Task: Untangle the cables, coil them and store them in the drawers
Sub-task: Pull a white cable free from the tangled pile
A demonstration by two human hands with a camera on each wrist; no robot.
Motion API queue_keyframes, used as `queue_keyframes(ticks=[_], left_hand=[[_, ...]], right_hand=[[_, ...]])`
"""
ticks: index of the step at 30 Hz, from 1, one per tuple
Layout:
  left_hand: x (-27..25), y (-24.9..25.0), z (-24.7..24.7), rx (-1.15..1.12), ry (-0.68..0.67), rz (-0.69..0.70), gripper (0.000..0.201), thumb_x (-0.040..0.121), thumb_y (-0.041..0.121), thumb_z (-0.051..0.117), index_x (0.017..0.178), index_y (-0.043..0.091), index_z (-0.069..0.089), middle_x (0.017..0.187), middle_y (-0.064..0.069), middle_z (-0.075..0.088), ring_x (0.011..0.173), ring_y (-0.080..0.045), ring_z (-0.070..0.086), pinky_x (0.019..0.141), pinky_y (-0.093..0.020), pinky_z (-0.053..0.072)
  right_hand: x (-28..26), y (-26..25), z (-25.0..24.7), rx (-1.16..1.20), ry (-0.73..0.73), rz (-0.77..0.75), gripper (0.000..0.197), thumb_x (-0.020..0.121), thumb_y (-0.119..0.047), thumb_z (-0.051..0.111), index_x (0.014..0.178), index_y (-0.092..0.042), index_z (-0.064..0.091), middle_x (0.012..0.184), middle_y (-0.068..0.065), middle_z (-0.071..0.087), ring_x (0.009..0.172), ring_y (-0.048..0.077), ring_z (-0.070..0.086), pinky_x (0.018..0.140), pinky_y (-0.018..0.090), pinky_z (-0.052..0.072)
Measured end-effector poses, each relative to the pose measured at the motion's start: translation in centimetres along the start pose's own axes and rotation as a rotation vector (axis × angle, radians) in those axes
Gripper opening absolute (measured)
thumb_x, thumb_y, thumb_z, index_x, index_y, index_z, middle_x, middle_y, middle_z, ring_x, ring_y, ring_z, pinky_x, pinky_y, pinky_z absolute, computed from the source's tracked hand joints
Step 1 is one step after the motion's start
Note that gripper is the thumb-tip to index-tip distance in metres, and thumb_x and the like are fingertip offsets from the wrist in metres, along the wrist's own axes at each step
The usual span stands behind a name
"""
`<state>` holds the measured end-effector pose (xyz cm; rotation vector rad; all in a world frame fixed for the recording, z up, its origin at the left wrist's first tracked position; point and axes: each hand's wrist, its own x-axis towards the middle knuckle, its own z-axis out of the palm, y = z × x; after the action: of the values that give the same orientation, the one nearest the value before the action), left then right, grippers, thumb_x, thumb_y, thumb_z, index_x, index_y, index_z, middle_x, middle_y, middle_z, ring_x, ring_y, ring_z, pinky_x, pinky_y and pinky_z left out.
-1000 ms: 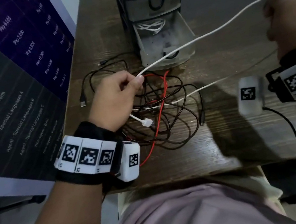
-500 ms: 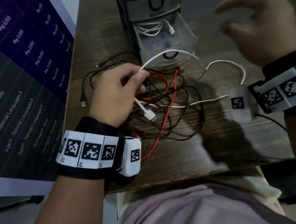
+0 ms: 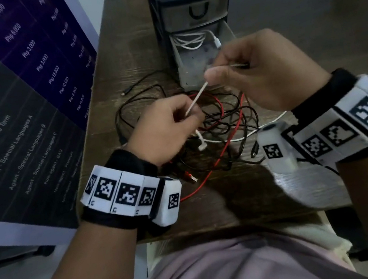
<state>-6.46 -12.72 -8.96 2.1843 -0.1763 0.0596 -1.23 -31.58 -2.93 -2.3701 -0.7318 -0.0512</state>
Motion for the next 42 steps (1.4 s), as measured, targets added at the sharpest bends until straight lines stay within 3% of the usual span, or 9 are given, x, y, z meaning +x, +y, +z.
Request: queue_keyframes(ticks=[7,10,14,18,24,30,35,39,42], left_hand=[[-0.5,-1.3,0.2,0.014,-0.147,-0.183,0.039,0.086,-0.008,0.057,0.089,0.03,0.065,0.088,0.004,0.073,0.089,-0.011,0.069,0.088,-0.036,0.055],[-0.2,-0.5,0.3,-0.1,0.014,-0.114,0.04,0.086,-0.007,0.057,0.107,0.027,0.059,0.096,0.002,0.069,0.09,-0.009,0.066,0.084,-0.025,0.052],[0.2,0.9,-0.7,-0.289,0.263,-0.058,0.033,0.094,0.016,0.061,0.125,0.024,0.052,0.11,0.003,0.066,0.101,-0.005,0.063,0.091,-0.024,0.05],[0.2,2.8,-1.0,-0.361,0.131,0.032,0.032,0.099,0.03,0.054,0.129,0.02,0.051,0.111,-0.002,0.069,0.105,-0.008,0.066,0.089,-0.026,0.052],[0.0,3.2,0.3,-0.399,-0.016,0.024,0.037,0.107,0.026,0.038,0.091,0.007,0.066,0.046,0.0,0.04,0.042,-0.018,0.039,0.049,-0.033,0.043],[-0.3,3.3,-0.8,-0.542,0.073,0.006,0.053,0.099,0.038,0.044,0.05,0.018,0.043,0.051,-0.007,0.031,0.041,-0.012,0.026,0.042,-0.021,0.026],[-0.5,4.0,-0.8,-0.421,-0.067,-0.031,0.063,0.097,0.051,0.039,0.05,0.011,0.053,0.051,-0.01,0.033,0.045,-0.015,0.03,0.045,-0.016,0.028],[-1.0,4.1,-0.2,-0.437,-0.289,-0.058,0.056,0.103,0.038,0.038,0.077,0.003,0.073,0.046,-0.005,0.026,0.041,-0.014,0.021,0.041,-0.02,0.021],[-1.0,4.2,-0.7,-0.565,-0.274,-0.012,0.056,0.103,0.037,0.039,0.072,0.005,0.074,0.043,-0.001,0.027,0.04,-0.016,0.019,0.043,-0.025,0.018]], right_hand=[[0.9,2.0,-3.9,0.158,0.614,0.009,0.03,0.097,-0.048,0.051,0.09,-0.023,0.066,0.057,-0.017,0.051,0.055,0.0,0.045,0.054,0.024,0.037],[0.8,2.6,-3.5,0.173,0.525,-0.001,0.03,0.097,-0.047,0.052,0.09,-0.021,0.066,0.06,-0.014,0.05,0.056,0.009,0.044,0.054,0.039,0.039],[0.4,2.4,-2.0,0.263,0.404,0.006,0.027,0.095,-0.043,0.059,0.088,-0.02,0.07,0.051,-0.018,0.051,0.05,0.003,0.041,0.049,0.023,0.035],[0.2,1.2,-0.6,0.339,0.306,-0.028,0.018,0.095,-0.03,0.064,0.091,-0.014,0.072,0.051,-0.024,0.055,0.047,-0.003,0.045,0.049,0.008,0.031],[0.5,1.1,-0.2,0.443,0.225,-0.085,0.005,0.092,-0.021,0.069,0.089,-0.017,0.069,0.054,-0.026,0.057,0.051,-0.007,0.049,0.053,0.006,0.036],[0.7,2.7,-0.8,0.402,0.129,-0.129,0.02,0.096,-0.015,0.06,0.104,-0.031,0.07,0.086,-0.015,0.069,0.074,0.004,0.06,0.072,0.019,0.046],[1.1,2.4,-0.1,0.554,0.267,-0.13,0.02,0.093,-0.003,0.061,0.101,-0.018,0.069,0.085,-0.004,0.073,0.056,0.015,0.063,0.053,0.026,0.049],[1.1,2.0,-0.1,0.497,0.379,-0.05,0.006,0.086,-0.023,0.076,0.086,-0.02,0.071,0.069,-0.008,0.072,0.047,0.002,0.056,0.048,0.015,0.042],[0.7,1.7,0.4,0.329,0.352,0.043,0.025,0.085,-0.041,0.074,0.073,-0.019,0.07,0.051,-0.019,0.06,0.045,0.0,0.05,0.048,0.012,0.038]])
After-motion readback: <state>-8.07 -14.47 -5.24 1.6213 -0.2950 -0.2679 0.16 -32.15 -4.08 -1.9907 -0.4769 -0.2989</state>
